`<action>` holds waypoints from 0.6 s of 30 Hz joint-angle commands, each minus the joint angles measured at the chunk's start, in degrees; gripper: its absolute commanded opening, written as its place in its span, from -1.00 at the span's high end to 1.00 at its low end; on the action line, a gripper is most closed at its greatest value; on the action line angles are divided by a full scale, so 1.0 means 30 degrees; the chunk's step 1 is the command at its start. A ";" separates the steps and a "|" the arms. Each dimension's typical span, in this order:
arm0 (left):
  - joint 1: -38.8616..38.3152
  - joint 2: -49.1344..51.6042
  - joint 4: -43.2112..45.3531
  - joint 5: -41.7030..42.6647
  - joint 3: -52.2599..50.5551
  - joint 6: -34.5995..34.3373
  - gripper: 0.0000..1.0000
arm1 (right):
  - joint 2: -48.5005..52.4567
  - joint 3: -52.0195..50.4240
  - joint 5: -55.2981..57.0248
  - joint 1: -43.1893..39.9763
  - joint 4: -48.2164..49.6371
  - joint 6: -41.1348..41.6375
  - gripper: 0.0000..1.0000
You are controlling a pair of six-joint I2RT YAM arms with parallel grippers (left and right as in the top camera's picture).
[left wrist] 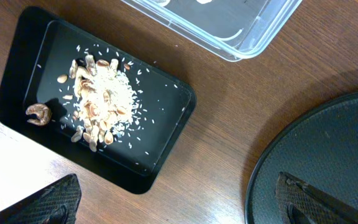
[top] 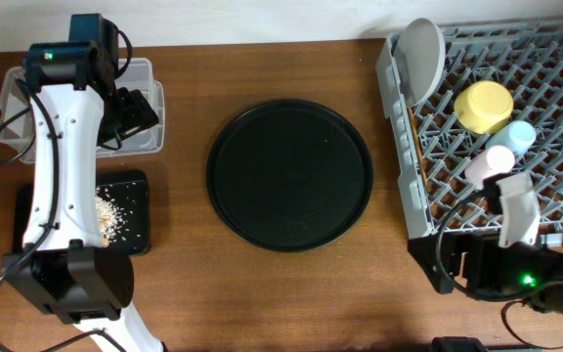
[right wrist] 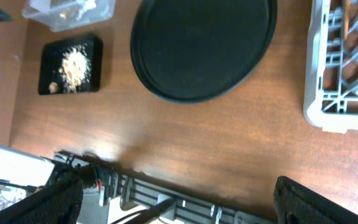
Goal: Sort waste into correct bins and load items into the dishwasher rack
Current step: 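Release the plate and withdraw the right gripper to the rack's front edge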
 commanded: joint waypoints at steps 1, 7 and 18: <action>0.0044 0.0058 -0.0022 -0.0080 0.0051 -0.0117 -0.98 | 0.0058 -0.0765 0.0182 0.0146 -0.0117 -0.0146 -0.97; 0.0044 0.0058 -0.0022 -0.0080 0.0051 -0.0117 -0.98 | 0.0852 -0.0889 0.1035 0.0153 -0.0117 -0.0233 -0.97; 0.0044 0.0058 -0.0022 -0.0080 0.0051 -0.0117 -0.98 | -0.6003 -0.9493 0.1086 0.0656 0.8196 -0.1705 -0.97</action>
